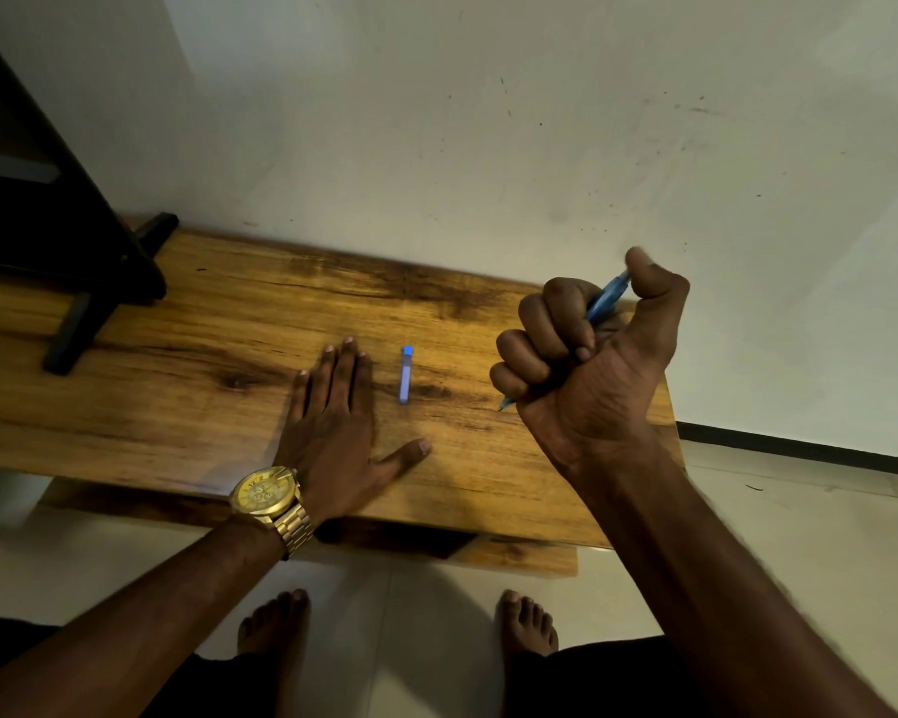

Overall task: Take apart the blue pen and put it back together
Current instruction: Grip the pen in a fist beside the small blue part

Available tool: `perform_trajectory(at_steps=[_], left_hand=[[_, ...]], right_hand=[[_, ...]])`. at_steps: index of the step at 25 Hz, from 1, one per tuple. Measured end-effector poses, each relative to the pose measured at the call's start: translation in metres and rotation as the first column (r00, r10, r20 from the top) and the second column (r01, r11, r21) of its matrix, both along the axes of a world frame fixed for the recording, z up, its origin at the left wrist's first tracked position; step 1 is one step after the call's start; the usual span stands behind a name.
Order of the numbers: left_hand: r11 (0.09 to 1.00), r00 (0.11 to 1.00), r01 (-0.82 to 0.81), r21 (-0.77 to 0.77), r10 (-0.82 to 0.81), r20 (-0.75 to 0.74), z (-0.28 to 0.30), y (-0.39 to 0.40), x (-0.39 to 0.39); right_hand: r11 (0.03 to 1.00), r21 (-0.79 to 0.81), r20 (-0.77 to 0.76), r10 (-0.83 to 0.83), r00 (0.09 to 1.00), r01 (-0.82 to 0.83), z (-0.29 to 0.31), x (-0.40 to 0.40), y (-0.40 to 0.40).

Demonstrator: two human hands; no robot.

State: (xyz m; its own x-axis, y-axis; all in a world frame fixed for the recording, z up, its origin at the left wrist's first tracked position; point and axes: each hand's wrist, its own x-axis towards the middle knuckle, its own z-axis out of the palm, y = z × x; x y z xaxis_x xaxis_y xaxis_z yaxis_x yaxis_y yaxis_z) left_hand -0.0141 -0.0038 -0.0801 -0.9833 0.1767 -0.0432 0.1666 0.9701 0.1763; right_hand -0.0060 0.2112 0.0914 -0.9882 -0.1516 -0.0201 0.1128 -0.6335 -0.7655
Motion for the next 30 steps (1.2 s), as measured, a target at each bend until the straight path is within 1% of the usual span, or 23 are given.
perform_trajectory(at_steps=[7, 15, 19, 23, 27, 30], left_hand=[[1.000, 1.000, 0.004, 0.003, -0.004, -0.012, -0.0035, -0.0009, 0.0002], [1.000, 1.000, 0.006, 0.009, -0.006, -0.018, -0.0037, -0.0010, -0.0001], [1.000, 1.000, 0.008, -0.026, -0.008, -0.003, -0.0047, -0.0011, -0.0008], [1.000, 1.000, -0.001, -0.017, 0.000, -0.017, -0.0055, -0.0012, -0.0008], [1.000, 1.000, 0.006, -0.022, -0.007, -0.014, -0.0088, -0.0029, -0.0008], [1.000, 1.000, 0.003, -0.024, -0.003, -0.016, -0.0090, -0.0024, -0.0011]], right_hand=[[0.999, -0.028, -0.025, 0.029, 0.999, -0.030, -0.0025, 0.0012, -0.0034], [0.994, -0.102, -0.045, 0.043, 0.998, -0.047, -0.0049, 0.0024, -0.0054], [0.988, -0.143, -0.107, 0.050, 0.993, -0.065, -0.0056, 0.0017, -0.0036], [0.975, -0.204, -0.085, 0.075, 0.994, -0.091, -0.0059, 0.0011, -0.0008], [0.978, -0.194, -0.076, 0.061, 0.995, -0.074, -0.0074, 0.0010, 0.0000], [0.974, -0.214, -0.062, 0.055, 0.997, -0.067, -0.0078, -0.0006, 0.0001]])
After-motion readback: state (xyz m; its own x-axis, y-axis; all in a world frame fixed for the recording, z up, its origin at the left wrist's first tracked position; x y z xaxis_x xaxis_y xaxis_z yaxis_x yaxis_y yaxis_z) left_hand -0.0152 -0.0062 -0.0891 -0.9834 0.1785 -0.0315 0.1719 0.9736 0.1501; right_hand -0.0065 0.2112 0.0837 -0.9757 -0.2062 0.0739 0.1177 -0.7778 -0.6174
